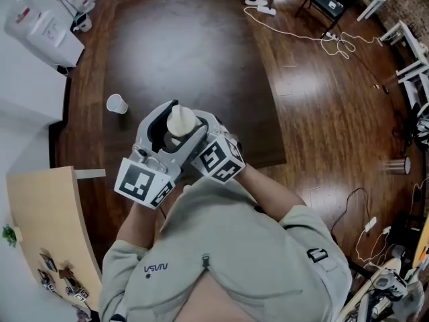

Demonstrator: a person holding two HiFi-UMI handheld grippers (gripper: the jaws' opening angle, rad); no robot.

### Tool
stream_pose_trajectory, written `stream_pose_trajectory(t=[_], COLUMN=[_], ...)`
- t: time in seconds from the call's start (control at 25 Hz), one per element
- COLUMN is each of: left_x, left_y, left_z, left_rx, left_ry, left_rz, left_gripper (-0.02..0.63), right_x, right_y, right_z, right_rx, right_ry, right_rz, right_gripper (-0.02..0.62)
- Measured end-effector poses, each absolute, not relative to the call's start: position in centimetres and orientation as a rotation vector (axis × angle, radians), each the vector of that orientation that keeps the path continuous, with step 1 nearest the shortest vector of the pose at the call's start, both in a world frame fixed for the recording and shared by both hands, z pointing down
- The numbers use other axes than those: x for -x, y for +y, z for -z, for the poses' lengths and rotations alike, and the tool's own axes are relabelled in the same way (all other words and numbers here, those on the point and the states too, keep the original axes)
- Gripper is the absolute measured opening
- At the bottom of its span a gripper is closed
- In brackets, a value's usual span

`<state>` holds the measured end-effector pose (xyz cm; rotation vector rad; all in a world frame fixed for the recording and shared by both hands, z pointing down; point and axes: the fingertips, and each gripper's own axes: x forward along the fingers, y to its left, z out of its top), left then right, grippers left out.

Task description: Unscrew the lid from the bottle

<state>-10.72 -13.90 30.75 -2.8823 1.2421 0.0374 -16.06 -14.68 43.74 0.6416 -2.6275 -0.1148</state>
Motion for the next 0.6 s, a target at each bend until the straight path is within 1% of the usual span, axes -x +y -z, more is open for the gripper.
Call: stream_pose_trajectory(t=[0.2,0.4,0.6], left_x=[10.6,12.8,14.9], left_y=[-13.8,-13.8,-14.5], left_z=[-30.2,-28.5,-30.0], left_rx=[2.883,2.843,2.808], left_ry=[1.266,1.299,1.355], left_rz=[-0.11,-0.195,-0.201], left_gripper=[0.304,0.304,0.304], right_x=[15.5,14.5,12.9], right_y=[-14.7,-15.5,-16.7], right_z=[-45.1,-45.9,-46.2], right_rx=[-0.666,-0.709,-0.768], right_ry=[-2.614,-2.625,-2.637], right_rz=[0.125,0.084,0.075], right_gripper=[0.298,0.298,0.298])
